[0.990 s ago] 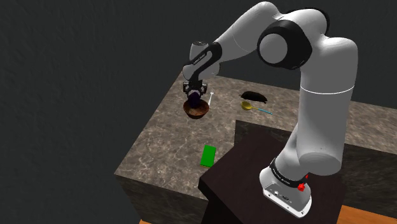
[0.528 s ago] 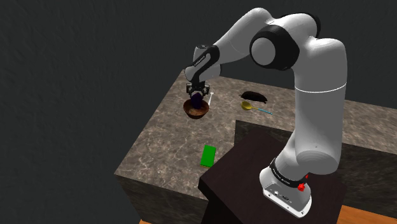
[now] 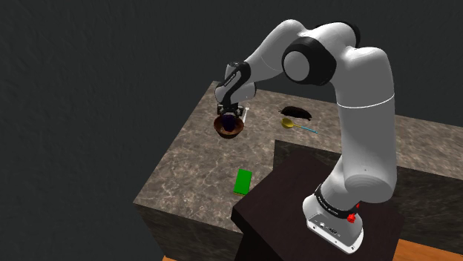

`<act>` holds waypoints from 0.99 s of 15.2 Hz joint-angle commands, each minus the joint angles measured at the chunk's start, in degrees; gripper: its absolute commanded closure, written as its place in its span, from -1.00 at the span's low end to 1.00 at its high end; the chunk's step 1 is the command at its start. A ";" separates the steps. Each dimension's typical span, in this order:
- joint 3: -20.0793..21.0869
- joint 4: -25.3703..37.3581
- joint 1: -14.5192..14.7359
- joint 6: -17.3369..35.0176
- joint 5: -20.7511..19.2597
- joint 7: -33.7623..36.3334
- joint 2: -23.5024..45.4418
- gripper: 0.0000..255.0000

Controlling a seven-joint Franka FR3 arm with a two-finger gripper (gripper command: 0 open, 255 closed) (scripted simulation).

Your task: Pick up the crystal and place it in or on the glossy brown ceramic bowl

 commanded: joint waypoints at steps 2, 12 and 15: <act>0.75 0.43 -0.61 1.35 0.78 -0.51 1.73 1.00; 0.75 0.42 -0.62 1.36 0.78 -0.50 1.73 -1.00; 0.75 0.42 -0.62 1.36 0.78 -0.50 1.73 -1.00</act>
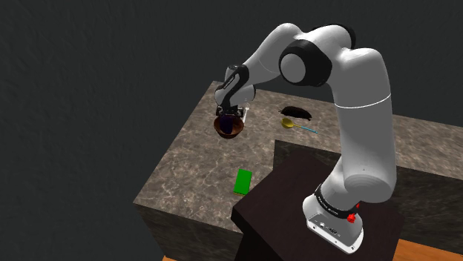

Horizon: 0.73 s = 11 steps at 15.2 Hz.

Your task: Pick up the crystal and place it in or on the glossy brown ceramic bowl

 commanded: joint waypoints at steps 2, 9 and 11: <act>-1.46 -1.06 1.29 -2.34 -1.47 1.00 -3.42 -1.00; -2.69 -1.75 2.38 -4.56 -2.94 2.00 -6.41 -1.00; -2.69 -1.75 2.38 -4.56 -2.94 2.00 -6.41 -1.00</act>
